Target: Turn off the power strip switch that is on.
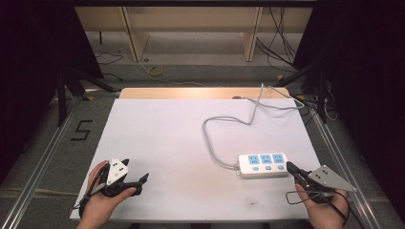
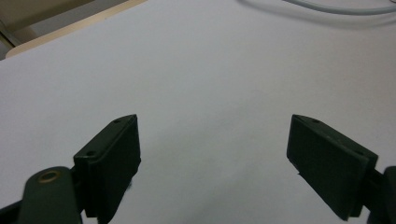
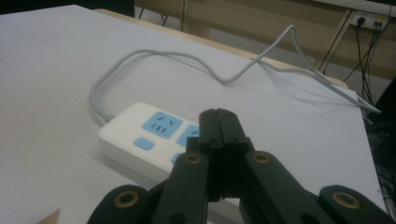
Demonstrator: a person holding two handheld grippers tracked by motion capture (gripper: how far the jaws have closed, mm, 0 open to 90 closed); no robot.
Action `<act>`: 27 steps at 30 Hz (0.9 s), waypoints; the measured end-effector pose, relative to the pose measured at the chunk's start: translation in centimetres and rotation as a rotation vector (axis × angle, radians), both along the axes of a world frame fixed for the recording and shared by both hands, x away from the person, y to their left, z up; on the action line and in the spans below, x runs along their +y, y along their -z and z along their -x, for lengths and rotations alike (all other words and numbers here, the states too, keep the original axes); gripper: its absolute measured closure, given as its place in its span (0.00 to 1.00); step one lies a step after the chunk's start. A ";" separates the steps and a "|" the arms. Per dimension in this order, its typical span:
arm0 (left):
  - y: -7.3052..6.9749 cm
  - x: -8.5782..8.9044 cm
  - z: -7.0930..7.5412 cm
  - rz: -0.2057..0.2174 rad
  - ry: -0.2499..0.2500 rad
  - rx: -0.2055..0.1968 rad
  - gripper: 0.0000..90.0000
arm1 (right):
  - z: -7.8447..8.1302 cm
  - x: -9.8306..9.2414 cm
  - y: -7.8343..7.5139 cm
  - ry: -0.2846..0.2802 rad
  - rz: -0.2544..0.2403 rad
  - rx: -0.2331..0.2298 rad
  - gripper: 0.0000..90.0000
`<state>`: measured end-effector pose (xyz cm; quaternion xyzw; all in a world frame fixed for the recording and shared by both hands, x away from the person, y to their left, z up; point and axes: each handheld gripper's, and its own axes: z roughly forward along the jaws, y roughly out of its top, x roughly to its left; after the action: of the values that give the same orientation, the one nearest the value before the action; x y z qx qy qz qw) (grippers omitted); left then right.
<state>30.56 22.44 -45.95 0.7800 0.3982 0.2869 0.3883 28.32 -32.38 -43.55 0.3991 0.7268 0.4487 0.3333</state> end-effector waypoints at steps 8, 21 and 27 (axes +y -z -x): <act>0.1 -0.1 0.0 0.004 0.007 0.002 0.19 | -0.5 -0.1 -0.9 0.003 0.025 0.010 1.00; 0.2 -0.1 -0.1 0.001 0.010 0.003 0.19 | -1.2 0.2 -1.6 -0.015 0.058 0.046 1.00; 0.2 -0.1 -0.1 0.002 0.012 0.003 0.19 | -1.6 0.4 -2.0 -0.015 0.065 0.049 1.00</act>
<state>30.65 22.33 -46.17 0.7823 0.3943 0.2830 0.3903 29.96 -31.96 -41.54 0.3933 0.7520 0.4174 0.3250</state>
